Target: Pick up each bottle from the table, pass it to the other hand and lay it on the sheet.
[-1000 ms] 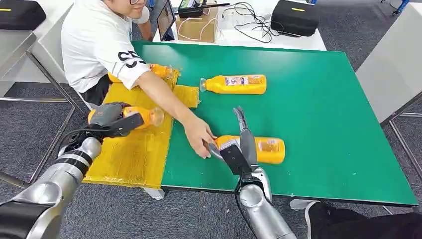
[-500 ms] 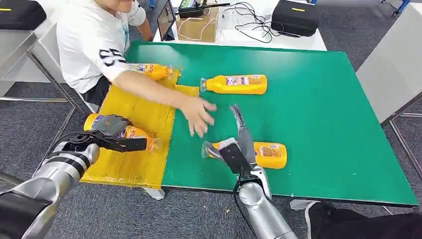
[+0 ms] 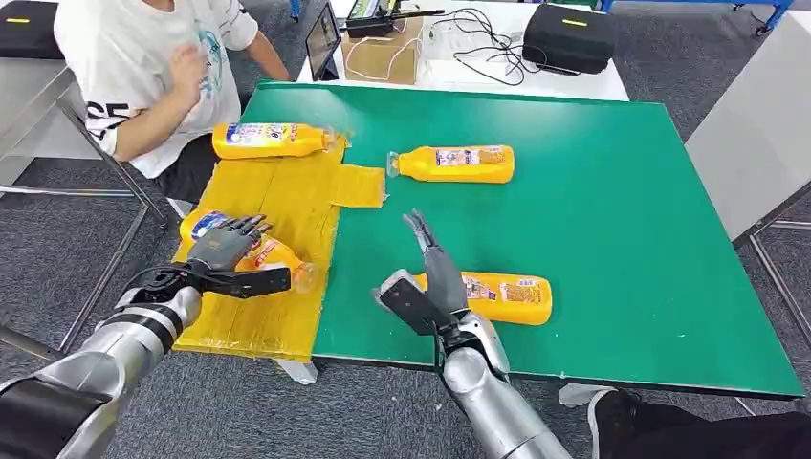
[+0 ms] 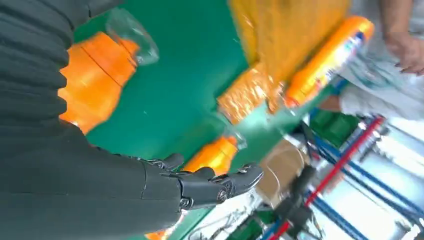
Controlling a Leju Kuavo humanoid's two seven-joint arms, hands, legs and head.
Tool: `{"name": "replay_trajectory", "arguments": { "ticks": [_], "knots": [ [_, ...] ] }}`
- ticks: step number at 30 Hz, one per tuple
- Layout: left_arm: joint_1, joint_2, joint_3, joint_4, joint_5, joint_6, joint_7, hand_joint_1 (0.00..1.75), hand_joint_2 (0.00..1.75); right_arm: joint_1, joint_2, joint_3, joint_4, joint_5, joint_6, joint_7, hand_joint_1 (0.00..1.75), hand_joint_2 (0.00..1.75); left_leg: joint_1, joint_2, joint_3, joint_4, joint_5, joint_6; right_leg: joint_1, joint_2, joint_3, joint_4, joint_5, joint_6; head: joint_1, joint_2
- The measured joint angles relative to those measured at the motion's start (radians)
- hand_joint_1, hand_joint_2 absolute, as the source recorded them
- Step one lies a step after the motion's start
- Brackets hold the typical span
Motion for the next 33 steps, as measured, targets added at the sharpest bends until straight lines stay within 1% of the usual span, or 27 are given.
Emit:
{"name": "replay_trajectory", "arguments": {
  "ticks": [3,8,12,14,17,19,22,26,28,30,33],
  "knots": [
    [0.006,-0.002,0.013,-0.001,0.007,0.007,-0.009,0.0,1.75,-0.004,-0.003,0.009,0.02,0.015,0.003,0.011,0.0,1.75,0.0,0.0,0.0,0.0,0.0,0.0,0.0,-0.001,0.001,0.0,0.0,0.0,0.0,0.0],
    [0.049,-0.002,0.057,-0.018,0.056,0.106,-0.076,0.0,1.75,-0.005,-0.017,0.029,0.045,0.074,0.021,0.053,0.0,1.75,0.0,0.0,0.001,0.0,0.0,0.0,0.0,-0.001,0.0,0.0,0.0,0.0,0.0,0.0],
    [0.073,-0.003,0.085,-0.03,0.079,0.128,-0.099,0.0,1.75,-0.005,-0.03,0.037,0.057,0.094,0.025,0.069,0.0,1.75,0.0,0.0,0.001,0.0,0.0,0.0,0.0,-0.001,0.0,0.0,0.0,0.0,0.0,0.0],
    [0.089,-0.003,0.108,-0.044,0.101,0.149,-0.121,0.0,1.75,-0.005,-0.038,0.046,0.063,0.13,0.033,0.098,0.0,1.75,0.0,0.0,0.001,0.0,0.0,0.0,0.0,-0.001,0.0,0.0,0.0,0.0,0.0,0.0],
    [0.13,-0.004,0.155,-0.077,0.166,0.176,-0.179,0.0,1.75,0.0,-0.064,0.063,0.066,0.235,0.017,0.173,0.0,1.75,0.0,0.0,0.0,0.0,0.0,0.0,0.0,-0.001,0.0,0.0,0.0,0.0,0.0,0.0],
    [0.161,-0.004,0.196,-0.11,0.197,0.17,-0.203,0.0,1.75,0.015,-0.089,0.064,0.054,0.296,0.005,0.208,0.0,1.75,0.0,0.0,0.0,0.0,0.0,0.0,0.0,-0.001,0.0,0.0,0.0,0.0,0.0,0.0],
    [0.187,-0.005,0.24,-0.144,0.208,0.162,-0.218,0.0,1.75,0.031,-0.116,0.064,0.032,0.349,0.004,0.238,0.0,1.75,-0.001,0.001,-0.001,0.0,0.0,0.0,0.0,-0.001,-0.002,0.0,0.0,0.0,0.0,0.0],
    [0.213,-0.015,0.3,-0.179,0.244,0.156,-0.252,0.0,1.75,0.03,-0.15,0.063,0.005,0.42,0.02,0.283,0.0,1.75,0.0,0.001,-0.002,0.0,0.0,0.0,0.0,0.0,-0.003,0.0,0.0,0.0,0.0,0.0],
    [0.219,-0.027,0.336,-0.198,0.28,0.113,-0.278,0.0,1.75,0.017,-0.169,0.059,0.004,0.44,0.05,0.294,0.0,1.75,0.0,0.001,-0.002,0.0,0.0,0.0,0.0,0.0,-0.003,0.0,0.0,0.0,0.0,0.0],
    [0.22,-0.041,0.366,-0.215,0.304,0.073,-0.299,0.0,1.75,-0.008,-0.185,0.056,0.012,0.446,0.106,0.304,0.0,1.75,0.0,0.001,-0.002,0.0,0.0,0.0,0.0,0.0,-0.003,0.0,0.0,0.0,0.0,0.0],
    [0.219,-0.058,0.395,-0.231,0.333,0.031,-0.327,0.0,1.75,-0.063,-0.206,0.056,0.079,0.462,0.155,0.314,0.0,1.75,-0.001,0.001,-0.002,0.001,0.0,0.0,0.0,0.0,-0.003,0.0,0.001,0.001,0.0,0.0]
  ]
}}
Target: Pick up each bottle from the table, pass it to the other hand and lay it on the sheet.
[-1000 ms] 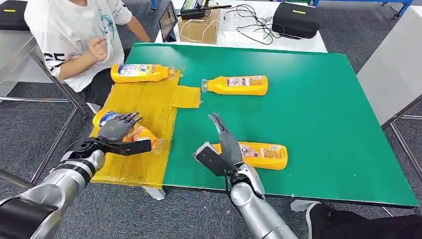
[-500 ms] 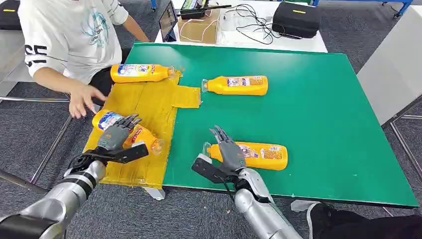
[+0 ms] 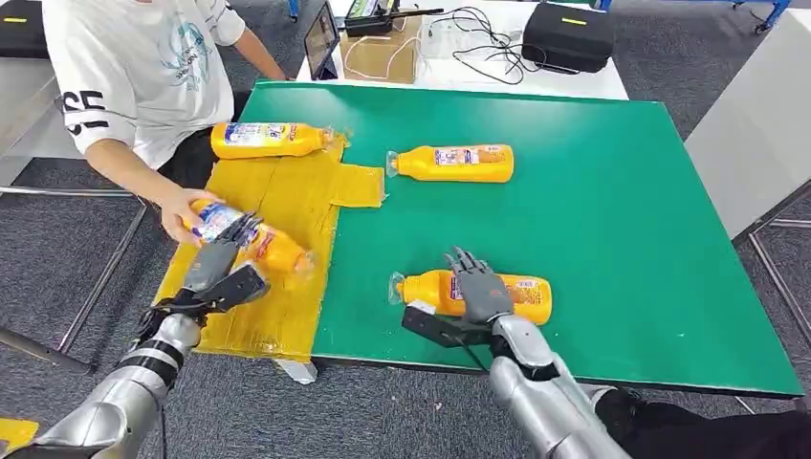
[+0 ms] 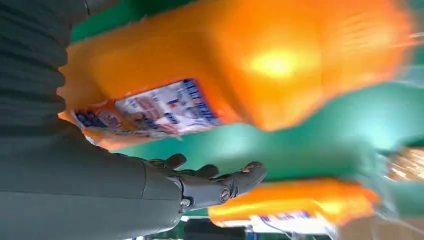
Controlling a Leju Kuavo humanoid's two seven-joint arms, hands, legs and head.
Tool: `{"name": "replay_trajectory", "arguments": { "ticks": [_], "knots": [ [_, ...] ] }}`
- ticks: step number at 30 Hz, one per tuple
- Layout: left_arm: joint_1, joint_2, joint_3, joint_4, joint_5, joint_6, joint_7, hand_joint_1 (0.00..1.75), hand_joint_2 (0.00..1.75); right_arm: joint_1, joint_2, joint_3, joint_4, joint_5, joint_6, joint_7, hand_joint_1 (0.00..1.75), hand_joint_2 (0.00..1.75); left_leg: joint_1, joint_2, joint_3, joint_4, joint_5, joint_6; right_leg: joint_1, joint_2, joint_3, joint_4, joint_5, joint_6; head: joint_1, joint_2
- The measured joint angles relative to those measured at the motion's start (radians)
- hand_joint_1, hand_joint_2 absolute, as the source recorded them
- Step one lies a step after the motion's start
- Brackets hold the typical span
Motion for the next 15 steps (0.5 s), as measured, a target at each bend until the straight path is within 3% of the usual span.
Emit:
{"name": "replay_trajectory", "arguments": {
  "ticks": [8,15],
  "knots": [
    [0.03,-0.048,0.04,-0.124,0.266,-0.247,-0.018,0.0,1.75,-0.125,-0.033,0.016,0.193,0.083,0.123,0.022,0.0,1.75,0.0,-0.001,0.001,0.0,0.0,0.0,0.0,0.0,0.001,-0.001,0.0,0.0,0.0,0.0],
    [0.037,-0.116,0.046,-0.179,0.318,-0.327,0.028,0.0,1.75,-0.169,-0.053,0.059,0.262,0.116,0.174,0.044,0.02,1.75,0.0,-0.001,0.007,0.0,0.0,0.001,0.0,0.0,0.006,-0.003,0.0,0.0,0.0,0.0]
  ]
}}
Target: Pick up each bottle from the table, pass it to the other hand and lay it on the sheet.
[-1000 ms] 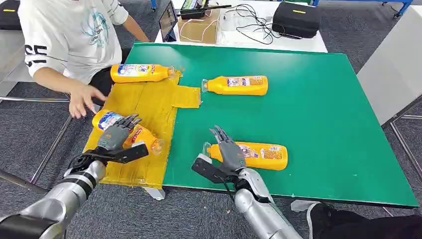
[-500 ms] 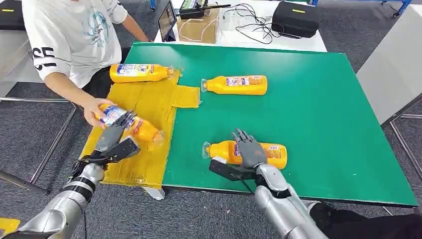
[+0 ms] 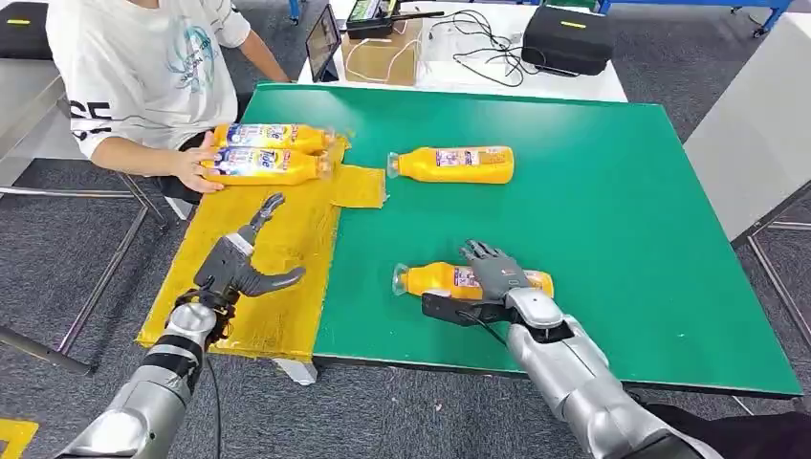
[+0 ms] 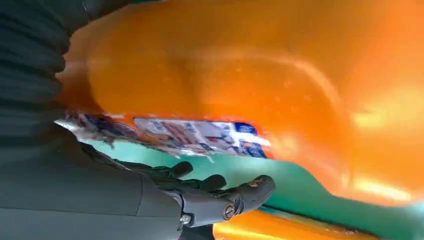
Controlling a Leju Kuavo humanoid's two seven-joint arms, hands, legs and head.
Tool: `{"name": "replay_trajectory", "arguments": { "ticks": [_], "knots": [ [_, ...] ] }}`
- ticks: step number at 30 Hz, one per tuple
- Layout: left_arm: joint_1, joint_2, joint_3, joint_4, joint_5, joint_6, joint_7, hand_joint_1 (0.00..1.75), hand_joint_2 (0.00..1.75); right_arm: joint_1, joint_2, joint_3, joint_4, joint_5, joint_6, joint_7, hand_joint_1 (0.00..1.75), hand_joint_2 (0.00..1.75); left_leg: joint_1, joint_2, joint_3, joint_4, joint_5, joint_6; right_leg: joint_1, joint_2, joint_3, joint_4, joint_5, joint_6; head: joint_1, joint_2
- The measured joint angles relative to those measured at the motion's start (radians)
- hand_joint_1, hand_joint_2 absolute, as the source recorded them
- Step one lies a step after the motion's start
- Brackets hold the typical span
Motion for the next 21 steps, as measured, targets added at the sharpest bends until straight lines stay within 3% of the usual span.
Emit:
{"name": "replay_trajectory", "arguments": {
  "ticks": [1,2,3,5,6,8,12,13,14,15,18,21],
  "knots": [
    [0.0,-0.007,0.0,-0.005,0.003,-0.002,0.003,0.0,1.75,-0.004,-0.002,0.005,0.007,0.002,0.002,0.001,1.34,1.75,0.0,0.0,0.002,0.0,0.0,0.0,0.0,0.0,0.002,0.0,0.0,0.0,0.0,0.0],
    [0.0,-0.013,0.0,-0.008,0.006,-0.007,0.004,0.0,1.75,-0.008,-0.005,0.01,0.013,0.005,0.003,0.002,1.64,1.75,0.0,0.0,0.004,0.0,0.0,0.0,0.0,0.0,0.003,-0.001,0.0,0.0,0.0,0.0],
    [0.0,-0.017,0.0,-0.01,0.01,-0.011,0.006,0.0,1.75,-0.011,-0.006,0.015,0.018,0.007,0.007,0.003,1.66,1.75,0.0,0.0,0.005,0.0,0.0,0.0,0.0,0.0,0.004,-0.001,0.0,0.0,0.0,0.0],
    [0.0,-0.024,0.0,-0.016,0.019,-0.029,0.012,0.0,1.75,-0.011,-0.01,0.022,0.024,0.01,0.011,0.003,1.01,1.75,0.0,0.0,0.008,0.0,0.0,0.0,0.0,0.0,0.007,-0.001,0.0,0.0,0.0,0.0],
    [0.001,-0.03,0.0,-0.022,0.025,-0.035,0.015,0.0,1.75,-0.01,-0.013,0.025,0.026,0.01,0.015,0.004,0.47,1.75,0.0,0.001,0.009,0.0,0.0,0.0,0.0,0.0,0.008,-0.001,0.0,0.0,0.0,0.0],
    [0.003,-0.036,0.0,-0.033,0.031,-0.044,0.019,0.0,1.75,-0.008,-0.025,0.034,0.028,0.01,0.014,0.008,0.05,1.75,0.0,0.001,0.01,0.0,0.0,0.001,0.0,0.0,0.01,-0.002,0.0,0.0,0.0,0.0],
    [0.018,-0.047,0.0,-0.056,0.054,-0.056,0.027,0.0,1.75,0.002,-0.045,0.037,0.018,-0.002,0.009,0.012,0.0,1.75,0.0,0.0,0.013,0.0,0.0,0.001,0.0,0.0,0.01,-0.002,0.0,0.0,0.0,0.0],
    [0.021,-0.048,0.0,-0.062,0.061,-0.061,0.029,0.0,1.75,0.008,-0.053,0.036,0.005,-0.003,0.009,0.018,0.1,1.75,0.0,0.0,0.014,0.0,0.0,0.001,0.0,0.0,0.01,-0.002,0.0,0.0,0.0,0.0],
    [0.024,-0.048,-0.001,-0.068,0.067,-0.062,0.03,0.0,1.75,0.015,-0.062,0.036,-0.008,-0.003,0.01,0.021,0.1,1.75,0.0,0.0,0.014,0.0,0.0,0.001,0.0,0.0,0.012,-0.002,0.0,0.0,0.0,0.0],
    [0.027,-0.048,-0.001,-0.074,0.069,-0.063,0.031,0.0,1.75,0.026,-0.074,0.036,-0.026,-0.003,0.01,0.025,1.29,1.75,0.0,0.0,0.014,0.0,0.0,0.001,0.0,0.0,0.013,-0.003,0.0,0.0,0.0,0.0],
    [0.036,-0.048,-0.001,-0.089,0.084,-0.075,0.036,0.0,1.75,0.058,-0.111,0.035,-0.084,0.001,0.019,0.04,1.62,1.75,0.0,0.0,0.014,0.0,0.0,0.001,0.0,0.0,0.015,-0.003,0.001,0.001,0.0,0.0],
    [0.042,-0.048,-0.001,-0.098,0.089,-0.076,0.037,0.0,1.75,0.09,-0.147,0.035,-0.14,0.008,0.039,0.045,1.75,1.75,0.0,0.0,0.014,0.0,-0.001,0.002,0.0,0.0,0.015,-0.004,0.001,0.001,0.0,0.0]
  ]
}}
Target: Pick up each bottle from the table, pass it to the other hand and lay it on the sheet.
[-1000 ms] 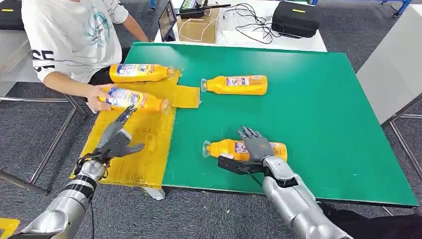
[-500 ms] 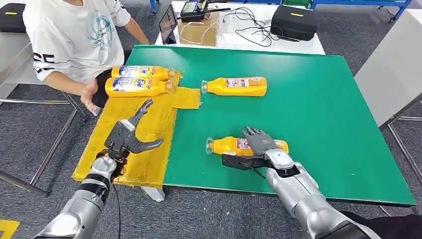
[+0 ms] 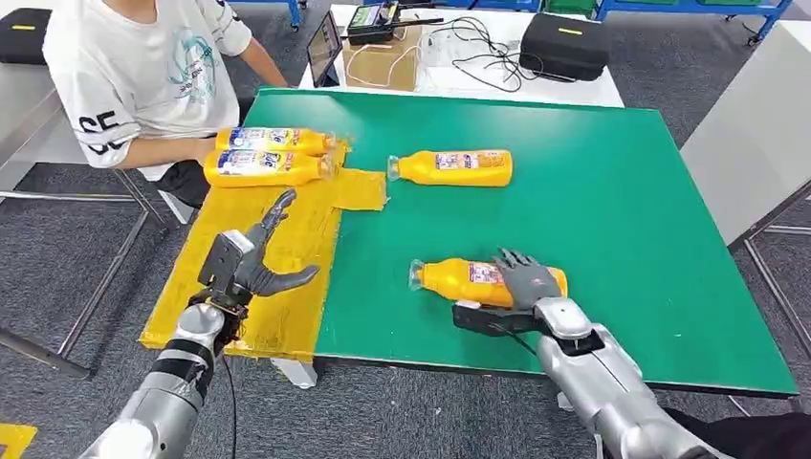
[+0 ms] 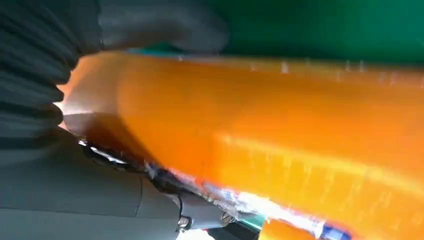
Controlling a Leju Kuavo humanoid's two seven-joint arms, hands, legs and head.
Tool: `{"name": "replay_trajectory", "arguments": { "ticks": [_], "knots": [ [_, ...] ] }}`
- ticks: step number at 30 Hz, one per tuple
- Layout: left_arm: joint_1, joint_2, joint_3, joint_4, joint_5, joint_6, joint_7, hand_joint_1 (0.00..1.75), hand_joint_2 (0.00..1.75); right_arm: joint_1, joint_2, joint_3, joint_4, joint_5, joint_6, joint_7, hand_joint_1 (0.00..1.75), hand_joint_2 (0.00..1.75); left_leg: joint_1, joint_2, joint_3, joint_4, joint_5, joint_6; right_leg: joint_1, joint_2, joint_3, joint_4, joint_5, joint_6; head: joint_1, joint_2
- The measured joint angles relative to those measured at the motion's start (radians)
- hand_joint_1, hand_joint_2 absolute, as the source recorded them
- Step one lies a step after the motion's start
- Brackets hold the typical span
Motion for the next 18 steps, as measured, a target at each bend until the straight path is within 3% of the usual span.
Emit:
{"name": "replay_trajectory", "arguments": {
  "ticks": [13,18],
  "knots": [
    [0.003,0.0,0.0,-0.001,0.01,-0.004,0.001,0.0,1.75,0.027,-0.071,0.002,-0.079,0.002,0.061,-0.013,1.75,1.75,0.0,0.0,0.0,0.0,0.0,0.0,0.0,0.0,0.0,-0.001,0.0,0.001,0.0,0.0],
    [0.003,0.0,0.0,-0.001,0.018,-0.003,0.003,0.0,1.75,0.027,-0.065,0.003,-0.082,-0.063,0.012,-0.094,1.75,1.75,0.0,0.0,-0.001,0.0,0.0,0.0,0.0,0.0,0.0,0.0,0.0,0.001,0.0,0.0]
  ]
}}
